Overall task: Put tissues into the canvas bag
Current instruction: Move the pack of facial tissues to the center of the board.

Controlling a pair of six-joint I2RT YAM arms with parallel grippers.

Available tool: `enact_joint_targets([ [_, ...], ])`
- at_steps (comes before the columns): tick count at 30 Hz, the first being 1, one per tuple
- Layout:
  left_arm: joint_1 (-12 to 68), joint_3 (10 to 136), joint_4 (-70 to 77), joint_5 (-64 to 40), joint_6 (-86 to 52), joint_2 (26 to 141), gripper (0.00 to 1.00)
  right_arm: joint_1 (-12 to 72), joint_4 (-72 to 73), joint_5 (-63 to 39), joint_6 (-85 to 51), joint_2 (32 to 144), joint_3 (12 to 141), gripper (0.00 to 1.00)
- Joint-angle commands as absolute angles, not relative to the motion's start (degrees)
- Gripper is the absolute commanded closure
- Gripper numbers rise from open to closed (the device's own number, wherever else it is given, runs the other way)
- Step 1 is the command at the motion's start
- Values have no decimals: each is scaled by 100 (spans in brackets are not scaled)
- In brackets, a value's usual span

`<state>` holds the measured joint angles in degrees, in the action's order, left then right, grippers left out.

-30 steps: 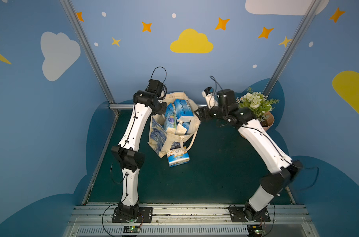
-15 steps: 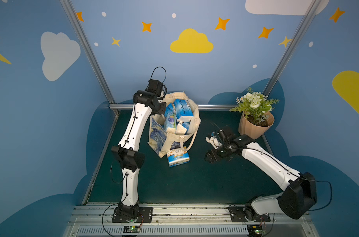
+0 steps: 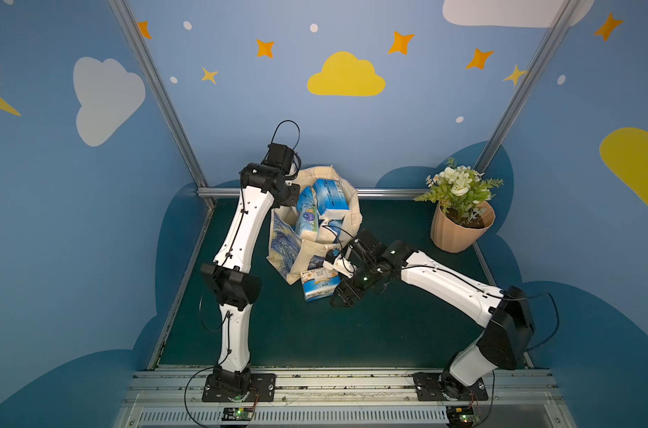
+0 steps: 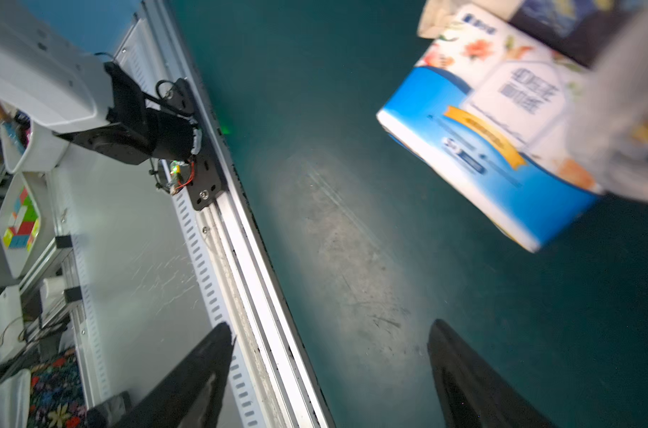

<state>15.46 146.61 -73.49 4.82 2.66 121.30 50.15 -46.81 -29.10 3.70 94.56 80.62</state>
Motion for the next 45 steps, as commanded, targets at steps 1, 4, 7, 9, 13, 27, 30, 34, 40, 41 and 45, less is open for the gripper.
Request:
enact_joint_targets([
  [1, 1477, 14630, -7361, 406, 110, 12173, 86, 5199, -4721, -3419, 810, 9863, 8389, 20],
  [4, 1468, 14625, -7283, 317, 41, 12178, 86, 5297, -4714, -3454, 1026, 10353, 8791, 27],
  [7, 1460, 14618, -7192, 282, 18, 12199, 86, 5352, -4799, -3368, 1180, 10864, 9312, 36],
  [9, 1460, 14625, -7151, 264, 7, 12230, 86, 5392, -4790, -3332, 1238, 11151, 9609, 40],
  [13, 1449, 14625, -7128, 290, -28, 12283, 86, 5541, -4731, -2874, 1292, 11761, 10108, 61],
  [27, 1485, 14555, -7137, 202, -62, 12303, 87, 5615, -4345, -1508, 1028, 13009, 10821, 68],
  [30, 1503, 14581, -7128, 202, -53, 12321, 87, 5615, -4746, -1157, 1002, 13335, 11130, 68],
  [34, 1503, 14599, -7137, 211, -53, 12324, 87, 5526, -4777, -752, 919, 13156, 10696, 67],
  [40, 1525, 14616, -7141, 211, -40, 12315, 87, 5195, -4449, -313, 647, 12249, 9301, 67],
  [41, 1530, 14614, -7137, 211, -35, 12313, 87, 5150, -4384, -243, 611, 12070, 9082, 66],
  [45, 1547, 14616, -7128, 228, -18, 12321, 86, 5011, -4146, 63, 522, 11291, 8253, 64],
])
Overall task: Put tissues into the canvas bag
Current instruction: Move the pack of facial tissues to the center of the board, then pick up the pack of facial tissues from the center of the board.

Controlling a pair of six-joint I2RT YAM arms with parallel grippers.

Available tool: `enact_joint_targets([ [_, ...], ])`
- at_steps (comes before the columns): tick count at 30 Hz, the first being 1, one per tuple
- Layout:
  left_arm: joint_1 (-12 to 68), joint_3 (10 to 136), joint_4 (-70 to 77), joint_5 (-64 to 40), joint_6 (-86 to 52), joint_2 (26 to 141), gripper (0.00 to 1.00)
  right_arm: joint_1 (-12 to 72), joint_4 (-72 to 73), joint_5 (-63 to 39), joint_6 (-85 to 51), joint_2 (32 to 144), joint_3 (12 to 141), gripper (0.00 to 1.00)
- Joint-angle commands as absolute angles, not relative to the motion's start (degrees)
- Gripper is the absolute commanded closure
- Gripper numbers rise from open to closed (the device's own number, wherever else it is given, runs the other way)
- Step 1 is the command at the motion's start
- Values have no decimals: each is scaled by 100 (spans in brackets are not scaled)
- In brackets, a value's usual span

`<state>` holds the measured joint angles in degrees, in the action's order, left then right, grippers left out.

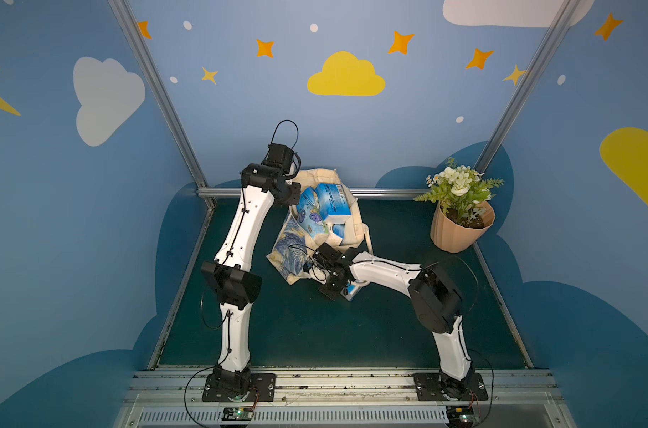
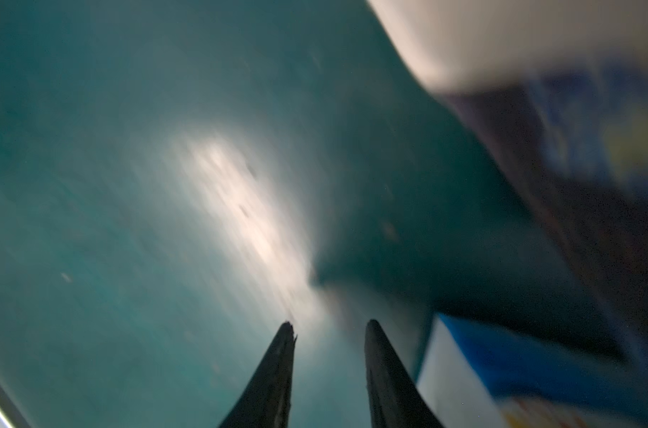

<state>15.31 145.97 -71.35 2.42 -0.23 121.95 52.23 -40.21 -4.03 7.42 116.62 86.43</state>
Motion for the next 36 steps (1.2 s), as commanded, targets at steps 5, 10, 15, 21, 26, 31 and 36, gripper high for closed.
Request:
enact_joint_targets([
  [5, 1547, 14616, -7145, 262, -4, 12357, 87, 4901, -4003, 463, 475, 10548, 7542, 63],
  [10, 1547, 14616, -7180, 297, 17, 12357, 87, 4529, -3951, 658, 61, 9920, 6953, 61],
  [15, 1547, 14616, -7207, 392, 79, 12349, 87, 4090, -4104, 949, -318, 9727, 6613, 57],
  [21, 1549, 14616, -7216, 361, 88, 12376, 86, 3464, -4440, 1275, -1058, 9845, 6768, 50],
  [26, 1547, 14616, -7227, 343, 103, 12367, 86, 3075, -4251, 484, -1174, 9583, 6795, 34],
  [31, 1556, 14616, -7251, 265, 119, 12307, 77, 3067, -3544, -848, -852, 9010, 6463, 10],
  [36, 1564, 14607, -7260, 221, 120, 12305, 71, 3041, -3639, -929, -1043, 9431, 6697, 9],
])
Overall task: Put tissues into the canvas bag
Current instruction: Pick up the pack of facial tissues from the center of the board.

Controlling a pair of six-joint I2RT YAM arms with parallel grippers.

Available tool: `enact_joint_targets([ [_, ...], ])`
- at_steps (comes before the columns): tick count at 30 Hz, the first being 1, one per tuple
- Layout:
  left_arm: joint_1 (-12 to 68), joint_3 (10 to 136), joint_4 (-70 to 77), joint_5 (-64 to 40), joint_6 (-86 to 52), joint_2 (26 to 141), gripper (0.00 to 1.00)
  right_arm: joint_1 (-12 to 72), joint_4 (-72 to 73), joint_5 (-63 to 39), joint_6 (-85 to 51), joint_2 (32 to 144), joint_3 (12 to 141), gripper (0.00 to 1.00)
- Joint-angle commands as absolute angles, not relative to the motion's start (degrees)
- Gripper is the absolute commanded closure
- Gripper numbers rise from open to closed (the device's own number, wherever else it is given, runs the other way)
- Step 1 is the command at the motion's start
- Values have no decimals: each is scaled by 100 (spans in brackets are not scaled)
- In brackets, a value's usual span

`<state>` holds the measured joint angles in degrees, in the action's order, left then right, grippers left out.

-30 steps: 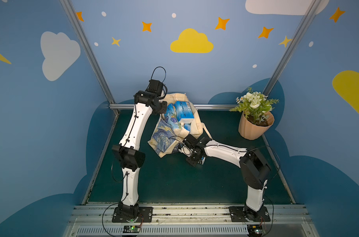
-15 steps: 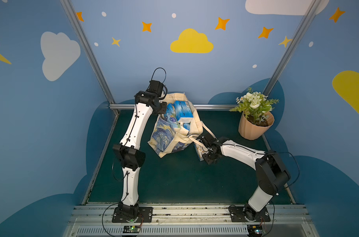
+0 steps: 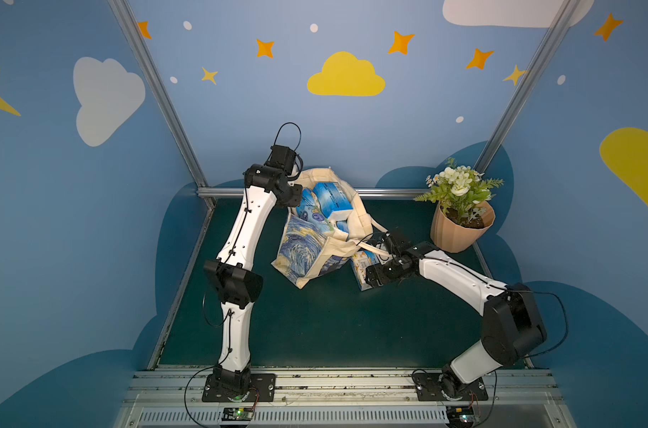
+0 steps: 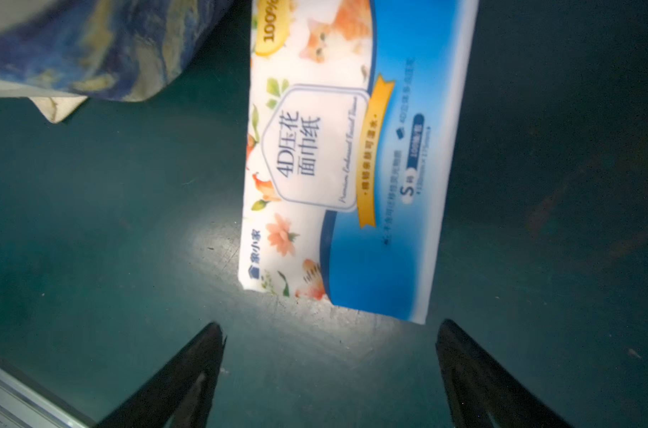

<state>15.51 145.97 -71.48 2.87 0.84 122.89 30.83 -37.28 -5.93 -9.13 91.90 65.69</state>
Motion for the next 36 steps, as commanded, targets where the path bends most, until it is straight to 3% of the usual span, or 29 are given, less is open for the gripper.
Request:
enact_joint_targets([
  [1, 1566, 14607, -7243, 220, 123, 12312, 70, 3049, -3630, -877, -1138, 9548, 6749, 10],
  [5, 1564, 14610, -7181, 171, 157, 12314, 70, 3101, -3804, -159, -1528, 10009, 7062, 9],
  [13, 1564, 14651, -7119, 192, 233, 12322, 69, 3252, -3484, -374, -1485, 10280, 7307, 9],
  [31, 1573, 14832, -7189, 298, 193, 12410, 69, 3263, -4166, 299, -1350, 11404, 7933, 10],
  [34, 1573, 14827, -7207, 341, 202, 12393, 69, 3244, -4049, 358, -1341, 11155, 7710, 13],
  [36, 1579, 14832, -7207, 346, 207, 12384, 69, 3243, -3908, 358, -1309, 10888, 7522, 22],
])
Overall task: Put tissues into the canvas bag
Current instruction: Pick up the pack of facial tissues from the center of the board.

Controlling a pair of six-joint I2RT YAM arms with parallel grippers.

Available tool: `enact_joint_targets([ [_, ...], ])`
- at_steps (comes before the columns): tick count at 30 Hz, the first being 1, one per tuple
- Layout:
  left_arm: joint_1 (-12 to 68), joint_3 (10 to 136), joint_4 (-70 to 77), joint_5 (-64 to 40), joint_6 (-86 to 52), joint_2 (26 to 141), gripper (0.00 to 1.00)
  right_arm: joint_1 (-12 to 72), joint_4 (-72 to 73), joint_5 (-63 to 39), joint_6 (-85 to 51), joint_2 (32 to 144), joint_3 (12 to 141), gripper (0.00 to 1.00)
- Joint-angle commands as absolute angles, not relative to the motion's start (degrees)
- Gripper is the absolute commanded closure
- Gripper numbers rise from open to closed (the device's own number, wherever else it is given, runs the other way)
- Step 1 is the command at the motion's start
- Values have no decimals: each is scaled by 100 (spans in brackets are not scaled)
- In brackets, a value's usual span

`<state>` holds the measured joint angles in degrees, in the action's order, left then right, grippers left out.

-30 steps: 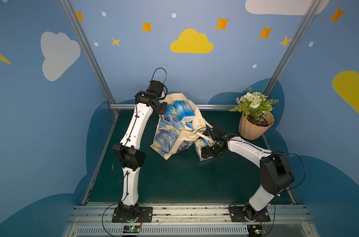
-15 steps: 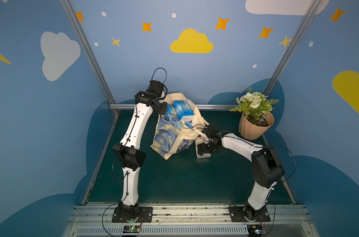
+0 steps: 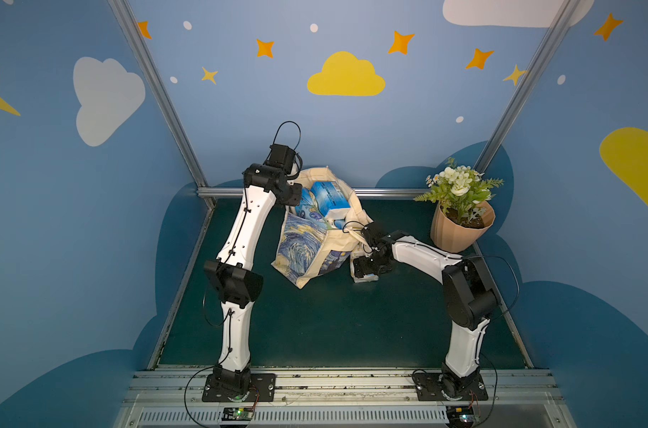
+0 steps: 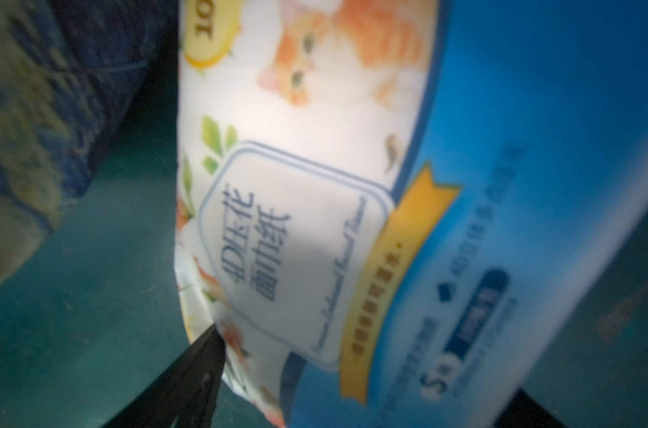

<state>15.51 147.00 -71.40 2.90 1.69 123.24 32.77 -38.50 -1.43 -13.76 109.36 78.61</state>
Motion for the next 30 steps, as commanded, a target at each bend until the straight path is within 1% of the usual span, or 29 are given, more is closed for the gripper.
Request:
enact_joint_targets([
  [1, 1569, 14827, -7202, 343, 198, 12384, 69, 3235, -3835, 365, -1286, 10734, 7434, 27],
  [3, 1587, 14835, -7190, 343, 193, 12384, 69, 3234, -3746, 409, -1279, 10455, 7282, 37],
  [4, 1582, 14836, -7181, 334, 185, 12384, 69, 3226, -3735, 450, -1279, 10319, 7233, 39],
  [9, 1609, 14836, -7172, 316, 176, 12384, 69, 3225, -3920, 352, -1108, 9704, 7121, 40],
  [10, 1608, 14836, -7172, 325, 176, 12384, 69, 3224, -4001, 289, -1033, 9557, 7075, 43],
  [12, 1606, 14836, -7172, 325, 176, 12384, 69, 3217, -4184, 117, -884, 9271, 6974, 46],
  [18, 1617, 14827, -7163, 303, 158, 12401, 69, 3164, -4718, -605, -492, 8281, 6436, 45],
  [22, 1626, 14827, -7120, 264, 149, 12434, 69, 3138, -5048, -1059, -488, 7699, 6185, 45],
  [26, 1636, 14827, -7059, 220, 158, 12476, 69, 3112, -5467, -1252, -496, 7425, 6167, 44],
  [30, 1643, 14836, -7025, 176, 149, 12515, 69, 3121, -5841, -1383, -468, 7457, 6283, 43],
])
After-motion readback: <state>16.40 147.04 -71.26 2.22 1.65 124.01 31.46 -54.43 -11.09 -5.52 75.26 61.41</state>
